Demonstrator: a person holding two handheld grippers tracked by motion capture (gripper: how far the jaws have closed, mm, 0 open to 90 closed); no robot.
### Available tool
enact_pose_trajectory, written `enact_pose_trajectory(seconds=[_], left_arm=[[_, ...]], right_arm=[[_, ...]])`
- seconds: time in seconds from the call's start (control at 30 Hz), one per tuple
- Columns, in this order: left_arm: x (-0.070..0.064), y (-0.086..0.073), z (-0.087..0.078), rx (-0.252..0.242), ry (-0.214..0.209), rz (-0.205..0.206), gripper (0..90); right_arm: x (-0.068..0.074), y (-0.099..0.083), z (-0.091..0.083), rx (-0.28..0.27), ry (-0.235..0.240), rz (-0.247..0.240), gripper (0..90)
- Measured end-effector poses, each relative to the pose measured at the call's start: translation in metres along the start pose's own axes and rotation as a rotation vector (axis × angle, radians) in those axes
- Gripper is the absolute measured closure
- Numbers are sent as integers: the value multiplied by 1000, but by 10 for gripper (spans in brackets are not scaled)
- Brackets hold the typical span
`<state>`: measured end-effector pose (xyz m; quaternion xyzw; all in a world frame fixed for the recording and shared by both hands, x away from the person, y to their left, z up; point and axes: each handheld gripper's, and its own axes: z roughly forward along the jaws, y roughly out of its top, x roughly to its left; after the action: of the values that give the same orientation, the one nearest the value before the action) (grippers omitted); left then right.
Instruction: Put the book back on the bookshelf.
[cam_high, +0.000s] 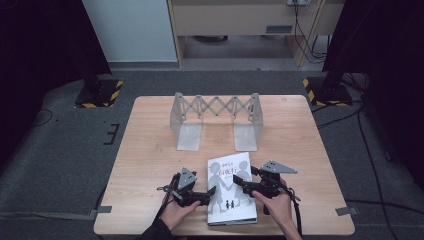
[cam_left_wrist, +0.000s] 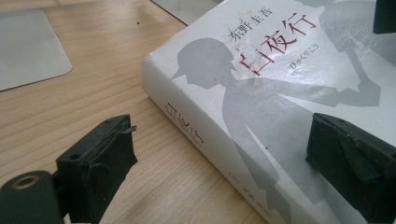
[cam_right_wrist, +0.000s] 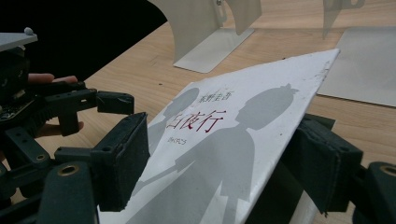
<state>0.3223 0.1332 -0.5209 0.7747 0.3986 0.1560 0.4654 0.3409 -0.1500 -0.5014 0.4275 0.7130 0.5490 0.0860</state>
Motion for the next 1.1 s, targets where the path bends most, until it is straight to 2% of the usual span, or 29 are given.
enact_pose_trajectory(seconds=[0.53,0.87,1.1], left_arm=[[2,-1,2,1,-12,-23,54],[3,-1,3,1,-3,-11,28],[2,-1,3,0,-2,-11,27]], right_arm=[[4,-6,12,33,13,11,222],[2,-8,17,49,22,21,221],[4,-10,24,80,53,33,232]])
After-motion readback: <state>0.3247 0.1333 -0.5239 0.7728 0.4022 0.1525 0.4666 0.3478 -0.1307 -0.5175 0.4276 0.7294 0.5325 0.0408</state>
